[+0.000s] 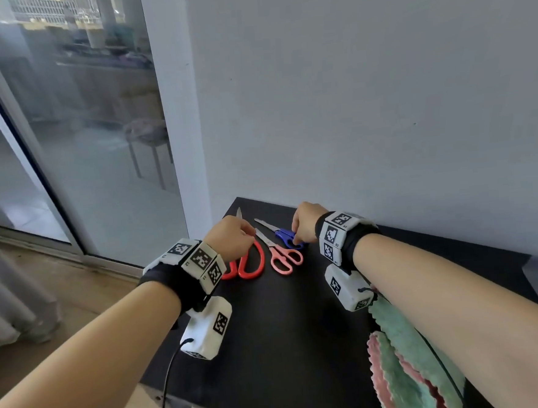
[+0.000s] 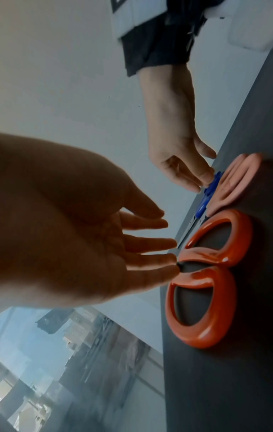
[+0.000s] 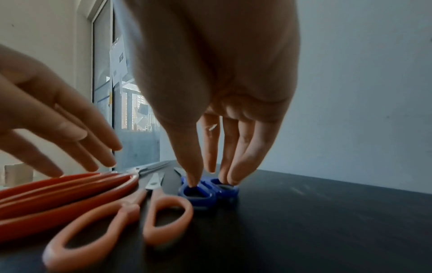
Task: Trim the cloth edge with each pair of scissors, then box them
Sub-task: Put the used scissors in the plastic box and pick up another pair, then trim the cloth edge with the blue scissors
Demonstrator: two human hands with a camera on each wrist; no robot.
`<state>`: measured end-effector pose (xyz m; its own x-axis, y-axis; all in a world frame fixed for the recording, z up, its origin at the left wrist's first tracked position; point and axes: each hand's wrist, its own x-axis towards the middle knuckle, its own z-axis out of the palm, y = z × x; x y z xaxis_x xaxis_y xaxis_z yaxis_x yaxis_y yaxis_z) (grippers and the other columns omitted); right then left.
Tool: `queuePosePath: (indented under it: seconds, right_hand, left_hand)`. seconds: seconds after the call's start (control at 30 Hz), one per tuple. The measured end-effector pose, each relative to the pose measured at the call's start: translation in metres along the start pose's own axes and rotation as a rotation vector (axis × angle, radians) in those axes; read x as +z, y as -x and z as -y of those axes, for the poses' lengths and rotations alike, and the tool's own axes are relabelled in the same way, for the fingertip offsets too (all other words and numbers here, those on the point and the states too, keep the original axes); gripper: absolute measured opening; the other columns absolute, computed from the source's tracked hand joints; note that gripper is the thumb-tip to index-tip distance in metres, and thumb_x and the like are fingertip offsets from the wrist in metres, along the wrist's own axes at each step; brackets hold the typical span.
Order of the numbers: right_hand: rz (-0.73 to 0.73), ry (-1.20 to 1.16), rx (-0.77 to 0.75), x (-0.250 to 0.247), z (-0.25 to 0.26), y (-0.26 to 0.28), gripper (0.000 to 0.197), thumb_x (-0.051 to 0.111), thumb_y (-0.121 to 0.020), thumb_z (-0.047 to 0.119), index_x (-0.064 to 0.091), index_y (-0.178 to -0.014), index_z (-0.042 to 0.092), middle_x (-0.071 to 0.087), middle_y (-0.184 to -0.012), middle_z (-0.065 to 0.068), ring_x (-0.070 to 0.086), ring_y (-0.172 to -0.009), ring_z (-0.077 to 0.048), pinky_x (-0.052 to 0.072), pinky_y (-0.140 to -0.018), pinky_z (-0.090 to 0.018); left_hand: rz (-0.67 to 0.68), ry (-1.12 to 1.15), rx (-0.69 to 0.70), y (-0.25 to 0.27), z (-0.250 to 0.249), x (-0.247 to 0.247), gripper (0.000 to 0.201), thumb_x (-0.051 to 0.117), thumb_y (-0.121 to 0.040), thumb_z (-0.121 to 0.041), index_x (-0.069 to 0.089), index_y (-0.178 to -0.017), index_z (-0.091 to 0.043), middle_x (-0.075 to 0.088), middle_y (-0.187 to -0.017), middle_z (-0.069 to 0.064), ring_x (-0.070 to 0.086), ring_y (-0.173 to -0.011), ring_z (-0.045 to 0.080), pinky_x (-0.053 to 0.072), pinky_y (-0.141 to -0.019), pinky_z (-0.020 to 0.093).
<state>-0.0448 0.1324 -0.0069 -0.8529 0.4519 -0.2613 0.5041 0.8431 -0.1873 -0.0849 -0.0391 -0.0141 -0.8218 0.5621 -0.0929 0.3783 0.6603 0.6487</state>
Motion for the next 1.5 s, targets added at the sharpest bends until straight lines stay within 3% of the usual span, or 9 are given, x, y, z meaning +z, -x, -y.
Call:
queuePosePath:
  seconds: [0.23, 0.43, 0.57, 0.63, 0.73, 0.93, 1.13, 1.33, 1.5]
  right_hand:
    - [-0.062, 0.031, -0.013, 0.010, -0.002, -0.008, 0.023, 0.073, -0.081, 0.013, 0.066, -0.102, 0.008, 0.069, -0.102, -0.009, 0.066, -0.092, -0.027, 0.056, -0.081, -0.036]
    - [-0.050, 0.077, -0.016, 0.006, 0.002, 0.000, 0.026, 0.077, -0.078, 0.017, 0.061, -0.097, 0.008, 0.066, -0.098, -0.009, 0.062, -0.083, -0.026, 0.053, -0.073, -0.032]
    - [-0.048, 0.098, -0.009, 0.004, 0.006, 0.006, 0.030, 0.079, -0.075, 0.019, 0.050, -0.075, 0.012, 0.064, -0.090, -0.008, 0.061, -0.077, -0.025, 0.052, -0.068, -0.031]
    - [-0.052, 0.092, 0.000, 0.001, 0.006, 0.011, 0.034, 0.080, -0.074, 0.020, 0.048, -0.077, 0.010, 0.059, -0.088, -0.007, 0.059, -0.078, -0.025, 0.050, -0.068, -0.030]
    - [-0.106, 0.055, 0.009, -0.011, 0.001, 0.022, 0.038, 0.079, -0.075, 0.020, 0.046, -0.090, 0.009, 0.054, -0.089, -0.007, 0.055, -0.079, -0.024, 0.047, -0.067, -0.029]
    - [-0.228, -0.076, -0.019, -0.046, -0.014, 0.059, 0.053, 0.080, -0.072, 0.024, 0.049, -0.110, 0.004, 0.054, -0.096, -0.008, 0.052, -0.083, -0.027, 0.041, -0.066, -0.029]
    - [-0.300, -0.190, -0.065, -0.058, -0.036, 0.127, 0.049, 0.078, -0.073, 0.024, 0.046, -0.106, 0.008, 0.044, -0.079, 0.001, 0.051, -0.082, -0.024, 0.040, -0.064, -0.029]
    - [-0.361, -0.286, -0.128, -0.037, -0.059, 0.189, 0.044, 0.076, -0.073, 0.029, 0.044, -0.096, 0.011, 0.057, -0.092, -0.006, 0.055, -0.083, -0.027, 0.040, -0.063, -0.031]
    - [-0.370, -0.364, -0.142, -0.018, -0.086, 0.217, 0.033, 0.078, -0.071, 0.026, 0.050, -0.085, 0.017, 0.067, -0.092, -0.005, 0.064, -0.085, -0.024, 0.054, -0.075, -0.040]
  left_hand:
    - [0.021, 0.055, 0.013, -0.008, 0.002, 0.007, 0.026, 0.051, -0.092, -0.012, 0.068, -0.112, -0.013, 0.068, -0.110, 0.007, 0.059, -0.089, 0.013, 0.047, -0.082, 0.024]
    - [0.031, 0.072, 0.013, 0.002, -0.002, 0.005, 0.026, 0.052, -0.093, -0.011, 0.067, -0.114, -0.012, 0.067, -0.111, 0.007, 0.057, -0.084, 0.012, 0.045, -0.078, 0.022]
    - [0.024, 0.096, 0.022, 0.008, -0.005, 0.003, 0.026, 0.052, -0.093, -0.011, 0.067, -0.114, -0.010, 0.067, -0.107, 0.007, 0.055, -0.069, 0.007, 0.045, -0.068, 0.018]
    - [0.028, 0.109, 0.023, 0.010, -0.007, 0.002, 0.025, 0.052, -0.093, -0.010, 0.067, -0.114, -0.010, 0.066, -0.099, 0.004, 0.049, -0.059, 0.002, 0.041, -0.057, 0.015]
    - [0.036, 0.121, 0.017, 0.014, -0.010, 0.000, 0.025, 0.053, -0.092, -0.011, 0.067, -0.113, -0.011, 0.064, -0.091, 0.002, 0.053, -0.063, 0.005, 0.045, -0.060, 0.015]
    - [0.087, 0.337, -0.059, 0.026, -0.037, 0.002, 0.025, 0.051, -0.095, -0.007, 0.061, -0.117, -0.002, 0.064, -0.096, 0.012, 0.060, -0.079, 0.019, 0.052, -0.067, 0.023]
    - [0.157, 0.628, -0.101, 0.054, -0.081, 0.014, 0.027, 0.050, -0.098, -0.020, 0.057, -0.117, -0.001, 0.067, -0.107, 0.018, 0.067, -0.087, 0.026, 0.055, -0.074, 0.030]
    - [0.104, 0.885, -0.024, 0.093, -0.111, 0.045, 0.019, 0.058, -0.094, -0.014, 0.064, -0.084, 0.001, 0.067, -0.074, 0.012, 0.067, -0.065, 0.016, 0.060, -0.073, 0.032]
    - [0.173, 0.868, -0.016, 0.118, -0.124, 0.062, 0.014, 0.059, -0.092, -0.006, 0.062, -0.097, 0.006, 0.069, -0.083, 0.017, 0.069, -0.061, 0.019, 0.059, -0.058, 0.027]
